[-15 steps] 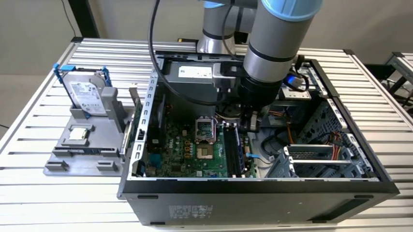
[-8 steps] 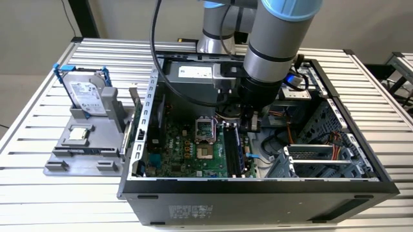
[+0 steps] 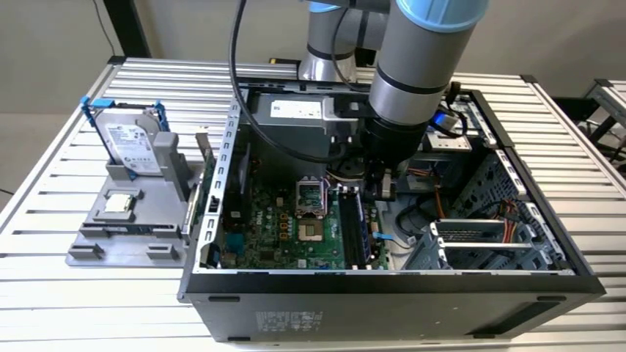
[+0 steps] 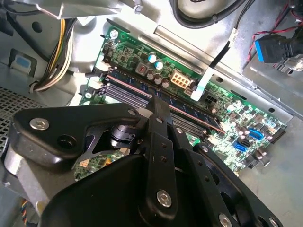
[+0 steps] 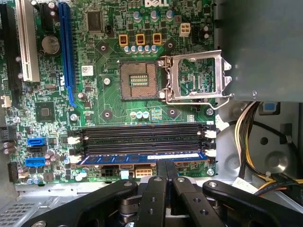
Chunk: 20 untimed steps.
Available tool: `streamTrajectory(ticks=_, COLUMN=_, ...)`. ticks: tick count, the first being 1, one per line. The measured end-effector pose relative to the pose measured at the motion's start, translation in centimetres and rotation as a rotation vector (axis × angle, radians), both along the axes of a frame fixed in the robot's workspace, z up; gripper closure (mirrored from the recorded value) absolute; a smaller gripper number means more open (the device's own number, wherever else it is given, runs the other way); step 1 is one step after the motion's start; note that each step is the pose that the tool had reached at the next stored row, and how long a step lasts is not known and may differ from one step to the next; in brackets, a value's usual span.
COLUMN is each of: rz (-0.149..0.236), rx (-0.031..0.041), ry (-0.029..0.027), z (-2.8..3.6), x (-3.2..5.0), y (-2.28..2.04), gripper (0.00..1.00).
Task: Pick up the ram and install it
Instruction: 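Press down the ram until it locks into place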
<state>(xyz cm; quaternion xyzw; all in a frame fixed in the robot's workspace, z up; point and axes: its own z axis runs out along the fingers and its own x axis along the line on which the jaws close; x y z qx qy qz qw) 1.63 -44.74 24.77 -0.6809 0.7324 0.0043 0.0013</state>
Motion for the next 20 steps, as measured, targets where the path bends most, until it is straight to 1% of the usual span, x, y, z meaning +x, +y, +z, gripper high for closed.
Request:
streamTrajectory(ticks=4, rz=0.0, rx=0.0, ry=0.0, z=-0.02, x=0.0, y=-0.02, gripper=1.0)
streamTrajectory(ticks=6, rz=0.0, rx=-0.0001, ry=0.0, z=-0.05, x=0.0, y=-0.11, gripper=1.0)
streamTrajectory(ticks=11, rz=0.0, rx=0.0, ry=0.0006, z=-0.31, x=0.0, y=-0.24, gripper=1.0)
streamTrajectory(ticks=17, rz=0.0, rx=-0.0003, ry=0.0007, z=-0.9, x=0.0, y=-0.25, gripper=1.0)
streamTrajectory(ticks=20, rz=0.0, rx=-0.0004, ry=0.0008, z=-1.35, x=0.0, y=-0.25, gripper=1.0)
